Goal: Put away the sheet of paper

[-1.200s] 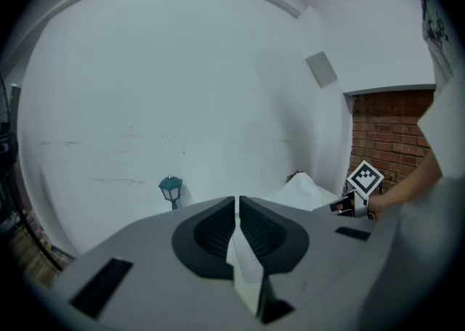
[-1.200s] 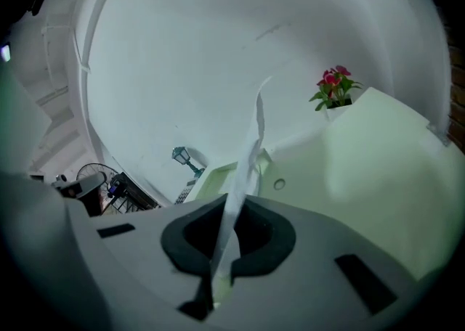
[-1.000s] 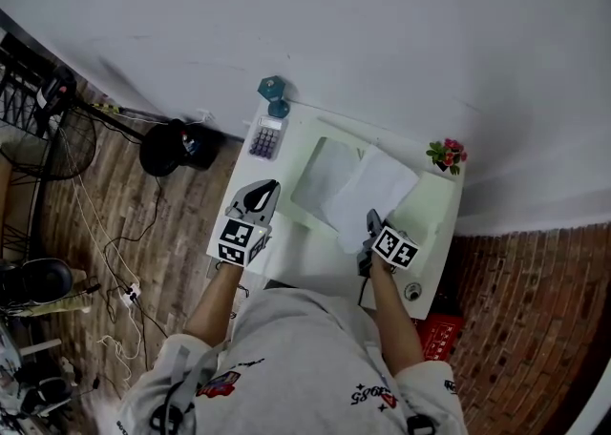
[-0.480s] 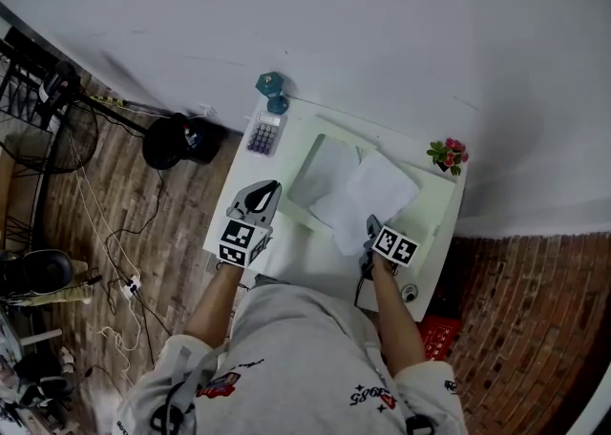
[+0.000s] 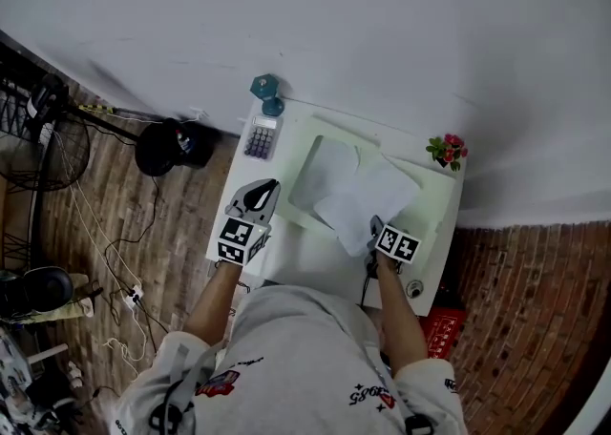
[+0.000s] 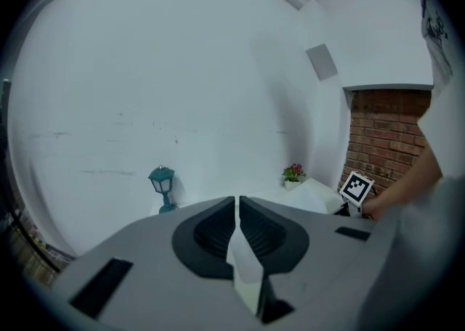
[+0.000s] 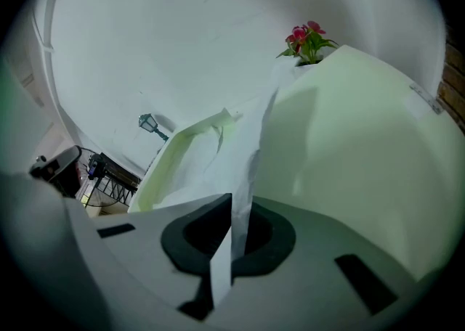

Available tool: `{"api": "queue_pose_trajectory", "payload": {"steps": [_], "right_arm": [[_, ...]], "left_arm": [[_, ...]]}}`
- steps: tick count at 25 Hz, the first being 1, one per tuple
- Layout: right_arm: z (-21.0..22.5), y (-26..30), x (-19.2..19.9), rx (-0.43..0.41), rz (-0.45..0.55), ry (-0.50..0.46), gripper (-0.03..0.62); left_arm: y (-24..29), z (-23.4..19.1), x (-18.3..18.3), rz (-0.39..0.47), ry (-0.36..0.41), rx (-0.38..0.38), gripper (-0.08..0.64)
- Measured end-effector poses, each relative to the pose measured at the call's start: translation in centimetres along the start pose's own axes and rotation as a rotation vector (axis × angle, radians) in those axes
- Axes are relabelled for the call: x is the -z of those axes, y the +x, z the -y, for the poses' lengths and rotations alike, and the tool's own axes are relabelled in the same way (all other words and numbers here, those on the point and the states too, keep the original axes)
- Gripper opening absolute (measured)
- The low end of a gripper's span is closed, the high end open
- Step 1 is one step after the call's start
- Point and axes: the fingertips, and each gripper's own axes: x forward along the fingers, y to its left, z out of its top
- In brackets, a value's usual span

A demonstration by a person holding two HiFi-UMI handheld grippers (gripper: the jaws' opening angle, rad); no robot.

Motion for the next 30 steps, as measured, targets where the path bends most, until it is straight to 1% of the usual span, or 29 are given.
{"api": "queue_pose_trajectory", "payload": {"steps": [2, 5, 6, 8, 11, 13, 16, 18, 20, 23, 25, 28, 30], "right_arm": [[-0.3, 0.3, -0.2, 0.010, 0.006, -0.071, -0.003], [-1.1, 0.5, -0.2, 0.011, 0.007, -0.196, -0.003], [-1.6, 0.5, -0.3, -0.006, 0.015, -0.218, -0.003], [-2.8, 0.3, -0.4, -0.067, 0.044, -0.234, -0.003], [-4.4, 0.2, -0.1, -0.144, 0.066, -0.273, -0.003], [-4.8, 0.5, 0.1, -0.175, 0.058, -0.282, -0.003], [-4.8, 1.1, -0.1, -0.203, 0.044, -0.259, -0.003], [-4.6, 1.7, -0.4, -0.213, 0.019, -0.254, -0.003], [-4.5, 2.4, -0.7, -0.222, -0.009, -0.260, -0.003], [-4.4, 3.3, -1.6, -0.227, -0.038, -0.275, -0.003], [-4.6, 4.0, -2.0, -0.233, -0.057, -0.286, -0.003], [-4.9, 4.8, -1.9, -0.249, -0.087, -0.300, -0.003], [-5.3, 5.1, -1.4, -0.260, -0.114, -0.310, -0.003]], "left_arm": [[0.0, -0.5, 0.0, -0.015, -0.001, 0.007, 0.034], [0.0, -0.9, -0.1, -0.011, 0.002, 0.015, 0.034], [0.0, -1.0, -0.1, -0.004, 0.003, 0.016, 0.034], [-0.1, -1.3, -0.1, 0.011, 0.005, 0.017, 0.034], [-0.6, -1.9, 0.2, -0.003, -0.005, 0.009, 0.034], [-0.8, -2.1, 0.4, -0.012, -0.010, 0.005, 0.034], [-0.9, -2.2, 0.5, 0.008, -0.007, 0.001, 0.034], [-1.1, -2.2, 0.8, -0.010, -0.011, -0.002, 0.034], [-1.4, -2.3, 1.1, -0.032, -0.016, -0.004, 0.034], [-1.4, -2.6, 1.1, -0.010, -0.014, -0.011, 0.034], [-1.5, -3.0, 1.2, -0.011, -0.017, -0.018, 0.034], [-1.9, -3.2, 1.5, -0.042, -0.027, -0.027, 0.034], [-1.9, -3.4, 1.4, -0.030, -0.026, -0.032, 0.034]]}}
